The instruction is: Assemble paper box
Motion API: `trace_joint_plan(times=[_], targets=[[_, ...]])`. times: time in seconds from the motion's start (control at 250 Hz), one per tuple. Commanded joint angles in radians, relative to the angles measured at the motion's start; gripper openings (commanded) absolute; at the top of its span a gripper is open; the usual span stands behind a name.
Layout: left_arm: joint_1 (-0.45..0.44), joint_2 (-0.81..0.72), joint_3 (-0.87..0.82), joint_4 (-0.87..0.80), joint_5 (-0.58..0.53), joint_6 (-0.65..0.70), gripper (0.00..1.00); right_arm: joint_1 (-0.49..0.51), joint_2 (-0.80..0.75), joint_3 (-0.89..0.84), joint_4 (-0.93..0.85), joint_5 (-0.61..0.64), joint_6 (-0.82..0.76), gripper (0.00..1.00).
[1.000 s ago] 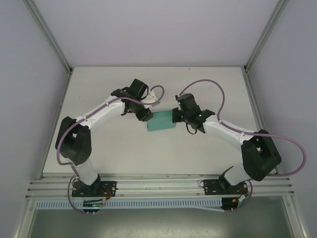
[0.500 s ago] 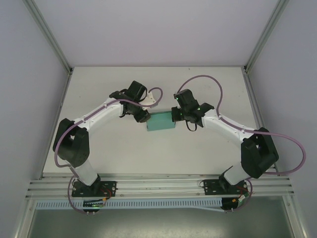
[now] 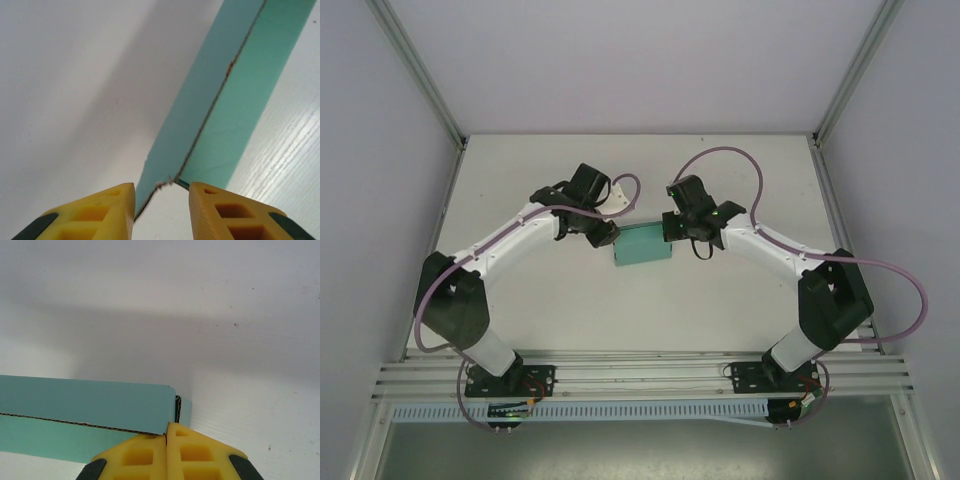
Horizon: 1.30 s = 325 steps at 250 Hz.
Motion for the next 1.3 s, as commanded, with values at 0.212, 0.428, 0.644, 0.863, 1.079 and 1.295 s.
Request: trace_joint_plan(times=[0.212, 0.428, 0.644, 0.863, 1.079, 1.295], targets=[[0.007, -0.027, -0.044, 0.013, -0.034, -0.010, 0.33, 0.005, 0.021, 0.009, -0.066, -0.043, 0.000, 0.00], [0.007, 0.010, -0.012, 0.018, 0.005, -0.023, 0.18, 0.004, 0.017, 0.005, -0.061, -0.050, -0.003, 0.00], [0.007, 0.018, -0.004, 0.052, 0.015, -0.168, 0.00, 0.009, 0.006, -0.012, -0.038, -0.043, 0.029, 0.00], [0.006, -0.003, -0.003, 0.051, 0.061, -0.407, 0.00, 0.031, -0.022, -0.061, -0.008, 0.001, 0.090, 0.00], [0.005, 0.050, 0.060, -0.017, 0.136, -0.647, 0.00, 0.074, -0.033, -0.060, -0.014, 0.075, 0.134, 0.00], [0.005, 0.083, 0.115, -0.131, 0.118, -0.773, 0.00, 0.122, -0.043, -0.091, 0.015, 0.158, 0.149, 0.00]])
